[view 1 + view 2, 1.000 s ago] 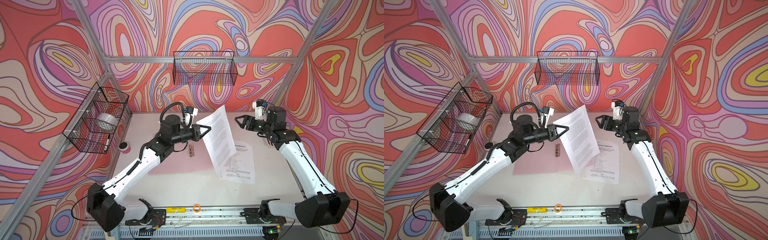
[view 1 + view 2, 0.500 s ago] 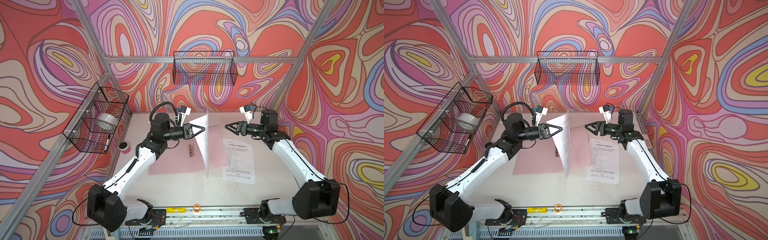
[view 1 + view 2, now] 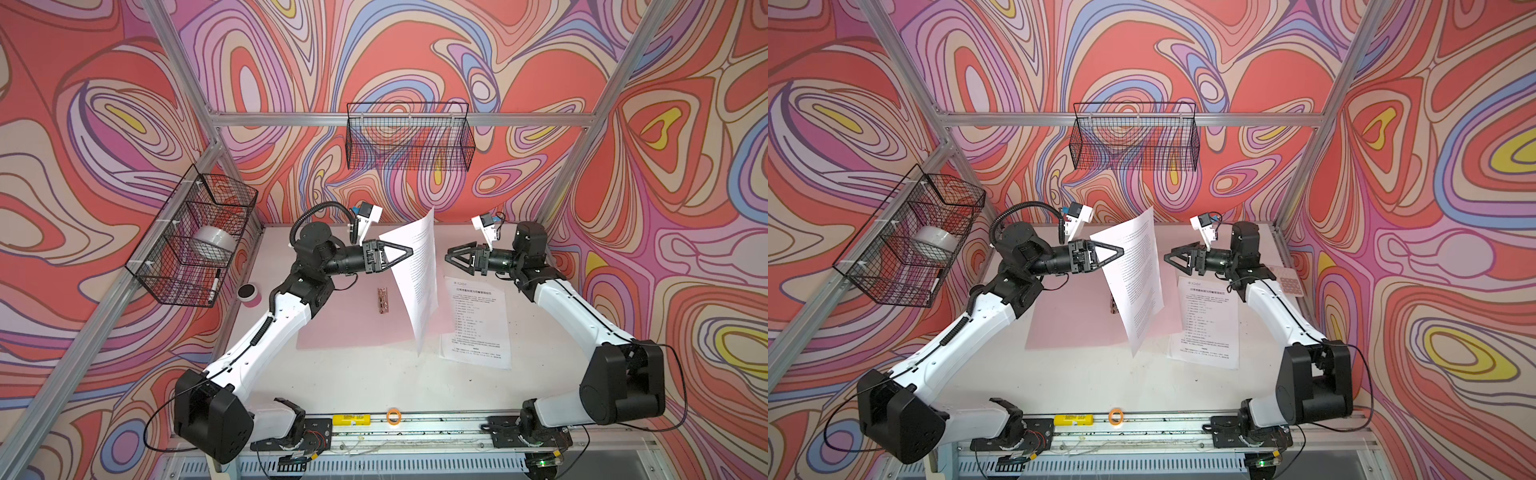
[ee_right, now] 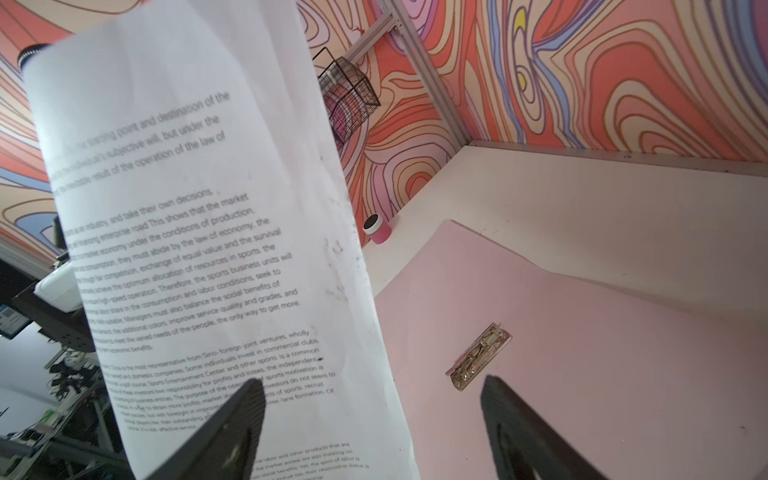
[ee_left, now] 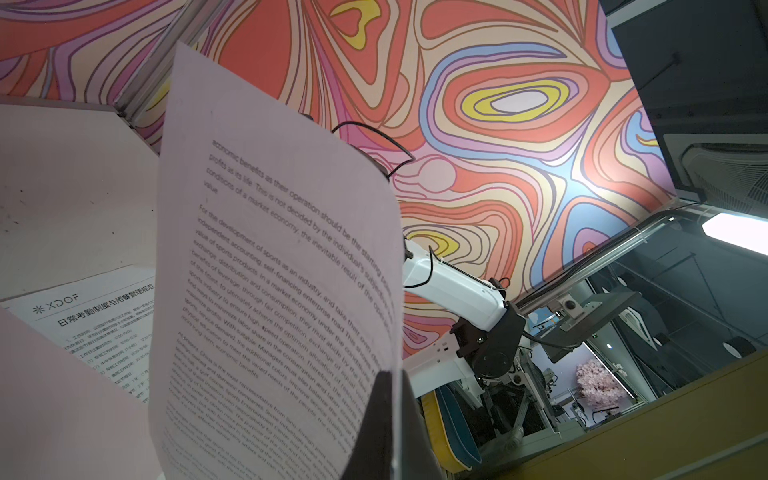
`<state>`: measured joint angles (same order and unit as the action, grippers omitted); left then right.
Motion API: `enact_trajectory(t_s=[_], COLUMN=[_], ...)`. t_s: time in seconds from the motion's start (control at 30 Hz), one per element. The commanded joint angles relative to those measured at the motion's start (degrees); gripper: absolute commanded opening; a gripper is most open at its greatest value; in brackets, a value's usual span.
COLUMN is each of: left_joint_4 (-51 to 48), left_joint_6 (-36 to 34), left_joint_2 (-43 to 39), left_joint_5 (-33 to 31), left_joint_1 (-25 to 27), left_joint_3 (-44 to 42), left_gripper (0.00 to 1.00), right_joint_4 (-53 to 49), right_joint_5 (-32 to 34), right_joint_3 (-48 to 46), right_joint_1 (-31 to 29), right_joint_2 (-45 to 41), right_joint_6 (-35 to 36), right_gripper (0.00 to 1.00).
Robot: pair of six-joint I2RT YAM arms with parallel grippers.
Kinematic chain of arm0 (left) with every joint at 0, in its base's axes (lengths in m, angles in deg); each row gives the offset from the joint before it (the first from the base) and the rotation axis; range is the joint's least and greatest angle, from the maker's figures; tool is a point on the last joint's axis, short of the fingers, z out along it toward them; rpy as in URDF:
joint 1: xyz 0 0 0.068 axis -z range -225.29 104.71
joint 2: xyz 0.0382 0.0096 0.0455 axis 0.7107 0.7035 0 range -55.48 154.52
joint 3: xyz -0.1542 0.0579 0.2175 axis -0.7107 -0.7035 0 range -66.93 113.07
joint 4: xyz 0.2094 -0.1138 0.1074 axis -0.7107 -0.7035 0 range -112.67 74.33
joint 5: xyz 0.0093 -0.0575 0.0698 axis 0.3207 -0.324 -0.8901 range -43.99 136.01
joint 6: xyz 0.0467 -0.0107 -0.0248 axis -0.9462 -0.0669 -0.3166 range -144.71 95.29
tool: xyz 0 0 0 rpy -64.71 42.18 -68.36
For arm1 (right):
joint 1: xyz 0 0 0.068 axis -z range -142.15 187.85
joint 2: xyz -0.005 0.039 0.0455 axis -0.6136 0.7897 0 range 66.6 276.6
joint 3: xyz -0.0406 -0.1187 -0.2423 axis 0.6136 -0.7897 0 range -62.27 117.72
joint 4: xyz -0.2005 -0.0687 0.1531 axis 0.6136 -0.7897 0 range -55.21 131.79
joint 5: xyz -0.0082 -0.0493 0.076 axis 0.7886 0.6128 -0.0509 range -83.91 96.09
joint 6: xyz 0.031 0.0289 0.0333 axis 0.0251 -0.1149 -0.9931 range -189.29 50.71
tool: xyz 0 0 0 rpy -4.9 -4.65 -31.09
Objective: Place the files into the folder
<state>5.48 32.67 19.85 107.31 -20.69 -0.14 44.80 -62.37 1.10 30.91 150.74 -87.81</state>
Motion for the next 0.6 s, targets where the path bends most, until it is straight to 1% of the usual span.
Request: enact_trajectory(t_s=[0.0, 0.07, 0.17, 0.23, 0.4, 0.47, 0.57], left_joint_4=[4.16, 4.46, 4.82, 5.56, 11.53, 15.42, 20.86], left_joint_6=[2.2, 2.12, 2.17, 2.66, 6.66, 9.24, 12.98], left_joint_2=[-0.63, -0.56, -0.45, -0.53, -0.62, -0.56, 0.33], left_joint_5=[1.74, 2.04, 1.85, 1.68, 2.31, 2.5, 3.77], left_joint_1=[-0.08, -0.2, -0.76, -1.7, -5.17, -6.34, -6.67], left_joint_3=[1.61, 1.51, 0.92, 0.06, -3.82, -5.52, -6.05], left_gripper=[0.0, 0.0, 0.0, 0.0, 0.0, 0.0, 0.0], right_joint_4=[-5.47, -8.4, -3.97, 0.38, 1.73, 3.06, 2.68], right_joint_5=[-3.96, -3.83, -5.96, -7.41, -8.95, -9.89, -9.45], right_joint_3=[5.08, 6.82, 6.02, 4.53, 2.26, 1.38, 1.04], right_joint_1=[-4.24, -6.49, -7.8, -7.83, -7.76, -7.79, -7.66], right_joint_2=[3.6, 4.86, 5.24, 4.6, 0.95, 0.42, 0.89], right_joint_6=[5.74, 8.23, 5.51, 2.41, 1.15, 0.23, 0.57], right_gripper=[0.85, 0.85, 0.83, 0.81, 0.8, 0.81, 0.83])
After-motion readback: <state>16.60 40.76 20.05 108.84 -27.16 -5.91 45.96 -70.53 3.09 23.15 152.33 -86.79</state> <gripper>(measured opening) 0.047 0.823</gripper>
